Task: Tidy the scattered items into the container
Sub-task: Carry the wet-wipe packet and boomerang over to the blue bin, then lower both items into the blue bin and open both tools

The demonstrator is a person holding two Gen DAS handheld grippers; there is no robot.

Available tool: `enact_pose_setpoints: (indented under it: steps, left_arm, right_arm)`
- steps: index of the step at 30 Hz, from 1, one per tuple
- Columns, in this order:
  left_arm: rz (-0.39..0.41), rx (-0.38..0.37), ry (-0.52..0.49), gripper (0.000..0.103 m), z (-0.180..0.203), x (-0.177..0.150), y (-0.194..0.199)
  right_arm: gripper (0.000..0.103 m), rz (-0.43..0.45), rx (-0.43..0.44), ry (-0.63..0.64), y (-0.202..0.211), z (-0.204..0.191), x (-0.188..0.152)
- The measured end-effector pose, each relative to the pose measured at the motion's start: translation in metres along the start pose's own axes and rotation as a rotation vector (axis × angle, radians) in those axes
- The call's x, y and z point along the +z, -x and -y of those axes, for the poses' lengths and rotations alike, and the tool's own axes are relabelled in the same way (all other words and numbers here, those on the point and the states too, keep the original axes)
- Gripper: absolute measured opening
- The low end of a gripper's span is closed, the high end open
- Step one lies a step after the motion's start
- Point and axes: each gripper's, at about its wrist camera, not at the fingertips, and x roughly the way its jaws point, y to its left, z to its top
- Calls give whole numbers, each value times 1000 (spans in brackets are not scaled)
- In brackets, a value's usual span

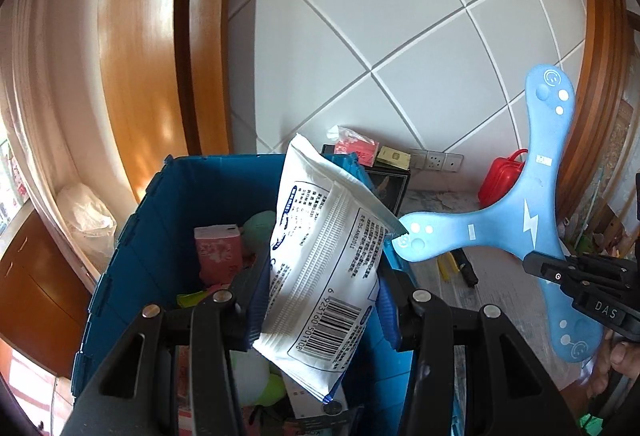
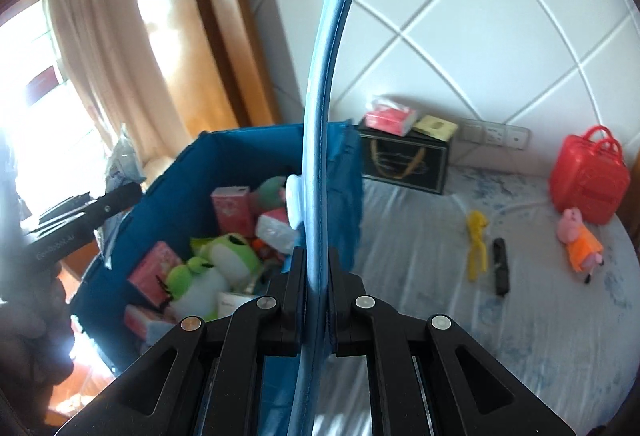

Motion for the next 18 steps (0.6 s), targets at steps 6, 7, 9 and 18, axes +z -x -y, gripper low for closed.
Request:
enact_pose_setpoints:
  steps: [6, 7, 9, 18]
  left_arm:
    - [-17, 41, 25, 45, -36, -10, 0]
    - [-19, 49, 32, 45, -41, -12, 0]
    - [-21, 62, 43, 45, -50, -15, -1]
    - [-43, 103, 62, 45, -79, -22, -3]
  right_arm:
    - [9, -26, 69, 47, -27, -43, 5]
    - [9, -32, 78, 52, -31, -48, 5]
    - [9, -44, 98, 63, -37, -59, 5]
    - [9, -73, 162, 97, -58, -92, 7]
